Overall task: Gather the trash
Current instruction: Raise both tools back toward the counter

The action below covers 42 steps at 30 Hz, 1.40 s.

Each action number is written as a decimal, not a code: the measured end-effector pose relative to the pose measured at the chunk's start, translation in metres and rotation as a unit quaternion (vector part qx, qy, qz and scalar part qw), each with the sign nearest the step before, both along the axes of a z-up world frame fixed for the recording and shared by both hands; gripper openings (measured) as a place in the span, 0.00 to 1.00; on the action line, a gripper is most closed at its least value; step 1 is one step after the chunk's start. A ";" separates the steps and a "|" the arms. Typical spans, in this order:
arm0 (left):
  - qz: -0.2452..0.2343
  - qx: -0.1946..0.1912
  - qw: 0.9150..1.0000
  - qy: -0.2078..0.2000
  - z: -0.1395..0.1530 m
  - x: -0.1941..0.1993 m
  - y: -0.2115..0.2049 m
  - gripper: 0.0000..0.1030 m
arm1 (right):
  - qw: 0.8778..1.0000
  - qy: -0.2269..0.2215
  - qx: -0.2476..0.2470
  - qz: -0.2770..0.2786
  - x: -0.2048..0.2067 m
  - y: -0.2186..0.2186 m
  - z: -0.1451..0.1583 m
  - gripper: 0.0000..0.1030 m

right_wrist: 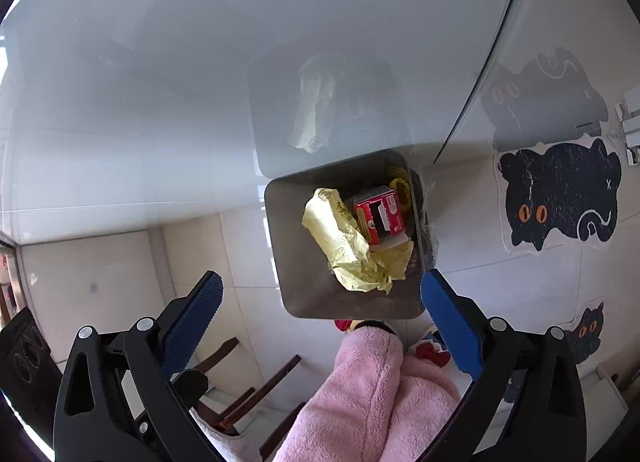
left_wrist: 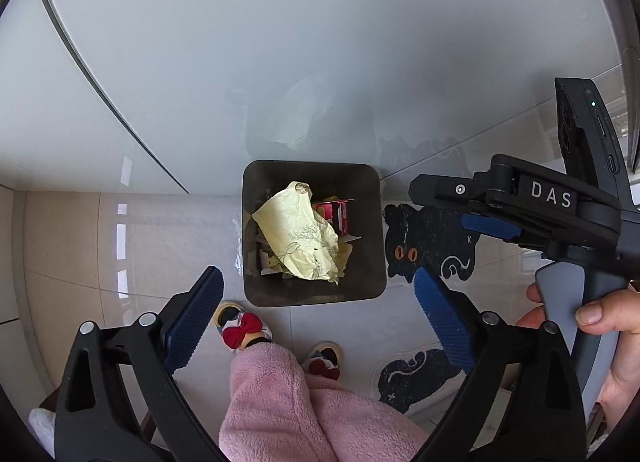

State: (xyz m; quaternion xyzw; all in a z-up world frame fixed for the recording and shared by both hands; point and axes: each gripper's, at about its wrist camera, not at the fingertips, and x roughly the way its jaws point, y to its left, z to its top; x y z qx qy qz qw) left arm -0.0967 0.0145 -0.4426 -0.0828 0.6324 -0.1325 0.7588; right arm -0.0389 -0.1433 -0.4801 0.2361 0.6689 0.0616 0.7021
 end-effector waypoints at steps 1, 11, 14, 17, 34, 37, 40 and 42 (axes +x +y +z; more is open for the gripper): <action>0.000 0.000 1.000 -0.003 0.006 -0.001 0.001 0.91 | 1.000 -0.004 -0.001 0.002 -0.002 -0.001 0.007 0.97; 0.015 -0.004 0.999 -0.048 0.092 -0.025 0.004 0.92 | 0.995 -0.077 -0.042 0.047 -0.041 -0.010 0.106 0.97; 0.020 0.001 0.997 -0.074 0.127 -0.030 0.006 0.92 | 0.991 -0.110 -0.055 0.048 -0.052 -0.019 0.143 0.97; 0.023 0.012 0.995 -0.098 0.162 -0.033 0.007 0.92 | 0.987 -0.141 -0.071 0.035 -0.062 -0.029 0.182 0.97; 0.015 0.029 0.971 -0.238 0.337 -0.045 0.003 0.92 | 0.936 -0.297 -0.189 0.027 -0.095 -0.051 0.368 0.97; 0.012 0.037 0.966 -0.254 0.359 -0.045 -0.002 0.92 | 0.929 -0.311 -0.198 0.016 -0.099 -0.054 0.389 0.97; 0.017 0.041 0.961 -0.273 0.381 -0.046 -0.003 0.92 | 0.923 -0.328 -0.200 0.010 -0.101 -0.056 0.409 0.97; 0.022 0.045 0.957 -0.286 0.394 -0.045 -0.003 0.92 | 0.920 -0.340 -0.197 0.007 -0.101 -0.058 0.421 0.97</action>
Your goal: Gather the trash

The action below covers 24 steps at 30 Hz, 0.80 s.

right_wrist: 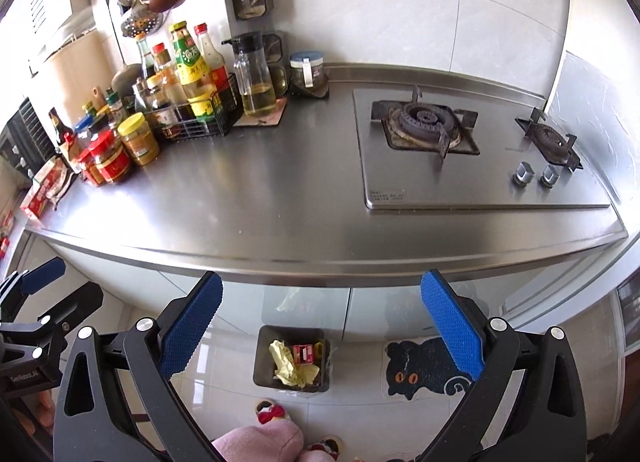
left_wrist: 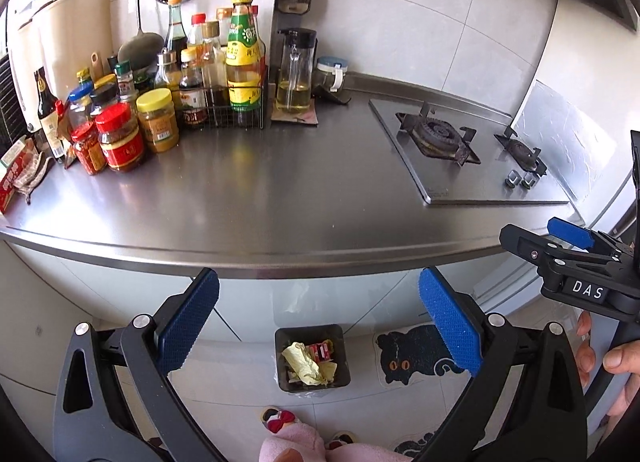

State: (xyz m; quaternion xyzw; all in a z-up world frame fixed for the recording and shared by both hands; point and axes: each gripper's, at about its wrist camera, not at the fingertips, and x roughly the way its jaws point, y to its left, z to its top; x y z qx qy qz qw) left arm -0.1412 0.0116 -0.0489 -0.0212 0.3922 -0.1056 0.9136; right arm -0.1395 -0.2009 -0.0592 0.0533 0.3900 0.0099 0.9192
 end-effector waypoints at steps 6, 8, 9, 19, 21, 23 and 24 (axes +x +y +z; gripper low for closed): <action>0.011 0.004 0.999 -0.038 0.031 0.005 0.000 0.92 | 0.999 -0.038 0.007 -0.007 0.000 -0.005 0.029 0.97; 0.017 0.011 0.998 -0.053 0.039 0.006 -0.001 0.92 | 0.999 -0.049 0.003 -0.007 0.002 -0.007 0.036 0.97; 0.020 0.014 0.998 -0.058 0.043 0.008 -0.002 0.92 | 0.998 -0.055 -0.001 -0.006 0.003 -0.007 0.040 0.97; 0.027 0.019 0.995 -0.093 0.072 0.017 -0.004 0.92 | 0.996 -0.090 -0.004 0.001 0.011 -0.008 0.070 0.97; 0.030 0.022 0.995 -0.095 0.075 0.019 -0.004 0.92 | 0.996 -0.086 -0.003 0.007 0.012 -0.006 0.073 0.97; 0.032 0.024 0.995 -0.096 0.078 0.020 -0.004 0.92 | 0.996 -0.083 -0.006 0.011 0.012 -0.003 0.075 0.97; 0.033 0.026 0.994 -0.096 0.078 0.021 -0.004 0.92 | 0.997 -0.080 -0.008 0.013 0.013 -0.001 0.075 0.97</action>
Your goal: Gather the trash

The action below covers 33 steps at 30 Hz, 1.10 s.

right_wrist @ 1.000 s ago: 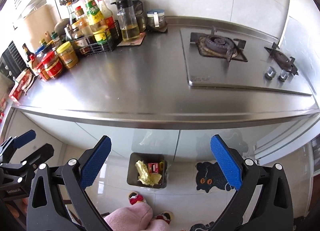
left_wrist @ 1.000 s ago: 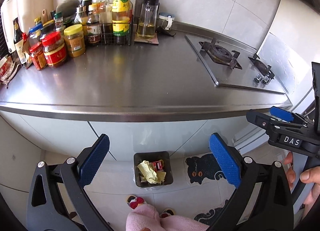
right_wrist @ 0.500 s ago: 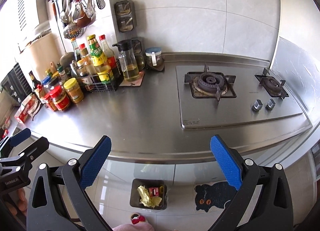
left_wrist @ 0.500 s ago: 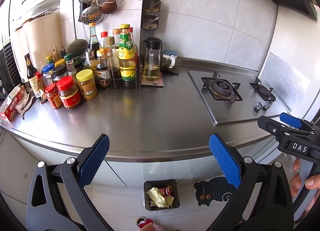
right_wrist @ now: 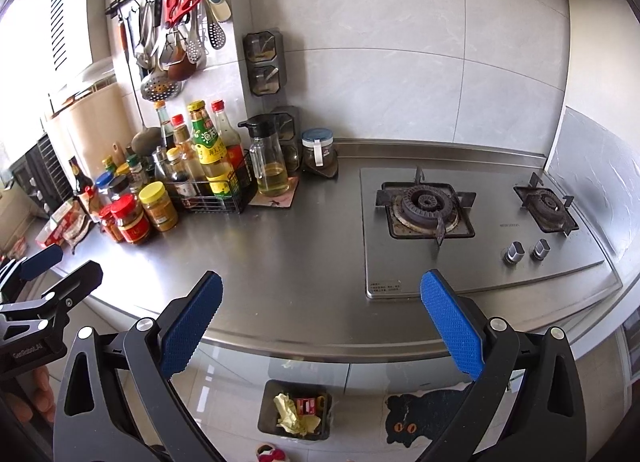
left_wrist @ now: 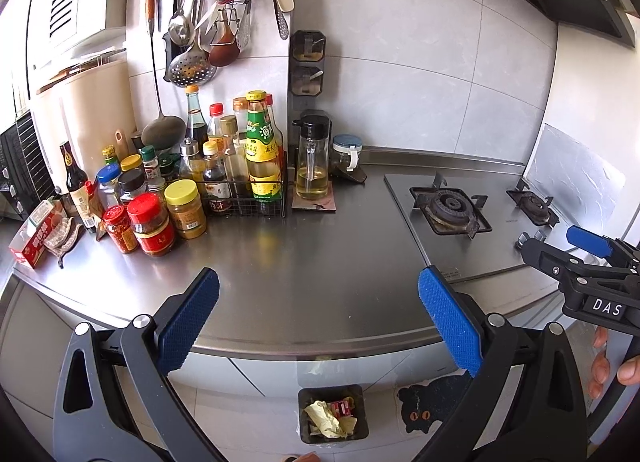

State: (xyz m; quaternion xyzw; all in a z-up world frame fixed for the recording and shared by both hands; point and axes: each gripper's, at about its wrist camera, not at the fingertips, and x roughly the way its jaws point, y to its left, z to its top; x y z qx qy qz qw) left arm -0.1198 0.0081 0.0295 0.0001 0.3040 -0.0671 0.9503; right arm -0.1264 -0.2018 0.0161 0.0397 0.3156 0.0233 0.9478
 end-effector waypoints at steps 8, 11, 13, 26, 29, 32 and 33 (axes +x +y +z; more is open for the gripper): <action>0.011 0.004 1.000 0.006 0.003 0.005 0.002 0.92 | 1.000 0.011 -0.003 0.008 0.006 0.007 0.001 0.97; 0.015 0.006 1.000 0.007 0.005 0.006 0.003 0.92 | 1.000 0.012 -0.006 0.009 0.008 0.008 0.002 0.97; 0.017 0.008 1.000 0.005 0.007 0.006 0.003 0.92 | 1.000 0.013 -0.005 0.008 0.008 0.008 0.002 0.97; 0.020 0.012 1.000 0.006 0.010 0.006 0.003 0.92 | 1.000 0.011 -0.006 0.008 0.009 0.010 0.003 0.97; 0.021 0.013 1.000 0.007 0.010 0.006 0.004 0.92 | 1.000 0.012 -0.004 0.005 0.009 0.010 0.002 0.97; 0.021 0.013 1.000 0.007 0.010 0.007 0.005 0.92 | 1.000 0.013 -0.004 0.005 0.008 0.010 0.002 0.97; 0.021 0.012 1.000 0.007 0.009 0.007 0.005 0.92 | 1.000 0.012 -0.004 0.005 0.008 0.011 0.002 0.97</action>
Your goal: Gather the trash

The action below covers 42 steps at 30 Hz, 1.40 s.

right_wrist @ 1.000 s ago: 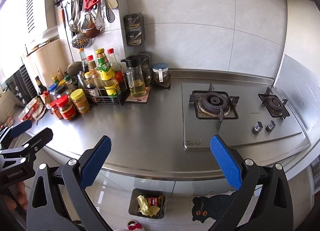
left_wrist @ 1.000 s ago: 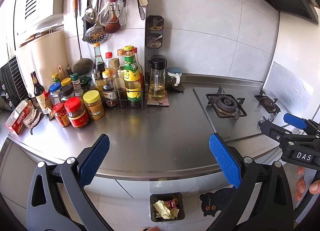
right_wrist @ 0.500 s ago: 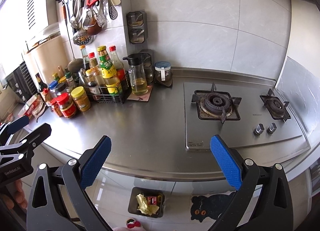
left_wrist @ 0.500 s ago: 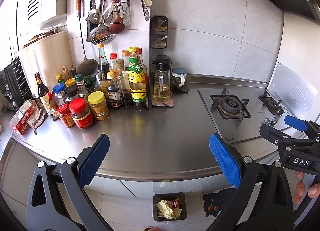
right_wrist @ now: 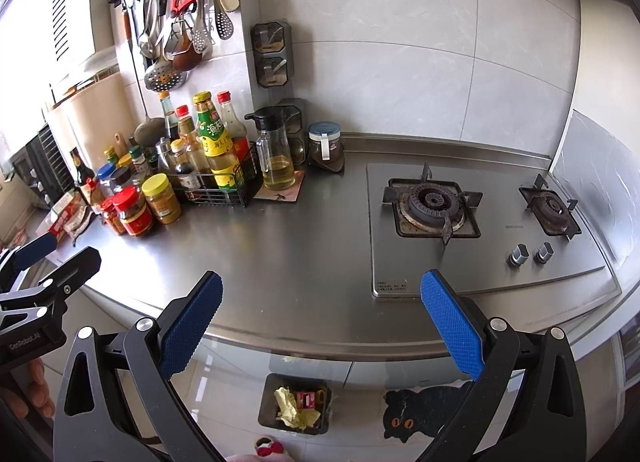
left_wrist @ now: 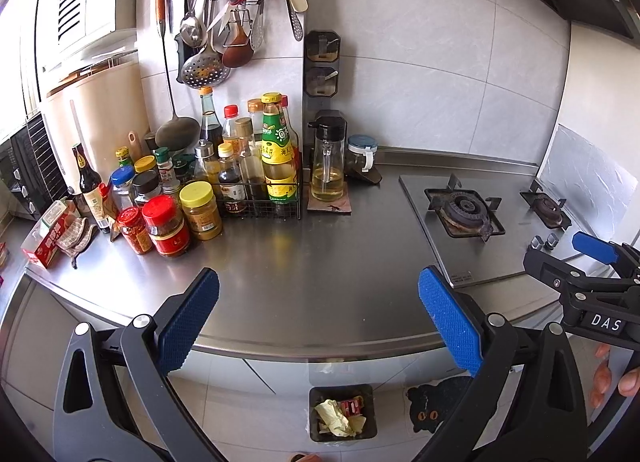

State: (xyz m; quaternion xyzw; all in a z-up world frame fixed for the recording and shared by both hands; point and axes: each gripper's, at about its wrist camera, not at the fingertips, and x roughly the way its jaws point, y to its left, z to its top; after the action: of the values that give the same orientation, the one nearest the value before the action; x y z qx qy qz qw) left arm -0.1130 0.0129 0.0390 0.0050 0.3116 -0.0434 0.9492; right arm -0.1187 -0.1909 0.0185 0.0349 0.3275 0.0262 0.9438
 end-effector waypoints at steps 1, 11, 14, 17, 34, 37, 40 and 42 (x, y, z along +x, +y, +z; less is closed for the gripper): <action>-0.001 0.000 1.000 0.001 0.000 0.000 0.000 0.92 | 1.000 0.000 0.000 0.000 -0.001 0.000 0.000 0.97; 0.004 -0.001 1.000 0.005 -0.002 -0.002 0.005 0.92 | 1.000 0.006 0.001 0.000 -0.003 0.005 -0.002 0.97; 0.004 -0.002 1.000 0.006 -0.003 -0.002 0.006 0.92 | 1.000 0.006 0.001 -0.001 -0.004 0.005 -0.002 0.97; 0.004 -0.001 1.000 0.005 -0.003 -0.003 0.006 0.92 | 1.000 0.005 0.001 0.000 -0.004 0.005 -0.002 0.97; 0.008 -0.003 1.000 0.002 -0.001 -0.010 0.009 0.92 | 1.000 0.002 0.001 -0.003 -0.011 0.007 0.001 0.97; 0.008 -0.005 1.000 0.002 0.000 -0.011 0.010 0.92 | 1.000 0.003 0.003 -0.003 -0.011 0.007 0.001 0.97; 0.010 -0.005 1.000 0.002 0.000 -0.013 0.010 0.92 | 1.000 0.004 0.002 -0.003 -0.012 0.008 0.001 0.97; 0.010 -0.004 1.000 0.001 -0.001 -0.012 0.010 0.92 | 1.000 0.004 0.002 -0.004 -0.012 0.008 0.002 0.97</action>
State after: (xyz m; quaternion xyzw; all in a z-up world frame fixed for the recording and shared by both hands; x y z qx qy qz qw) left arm -0.1254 0.0233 0.0385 -0.0022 0.3126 -0.0351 0.9492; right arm -0.1309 -0.1829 0.0204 0.0383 0.3308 0.0233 0.9426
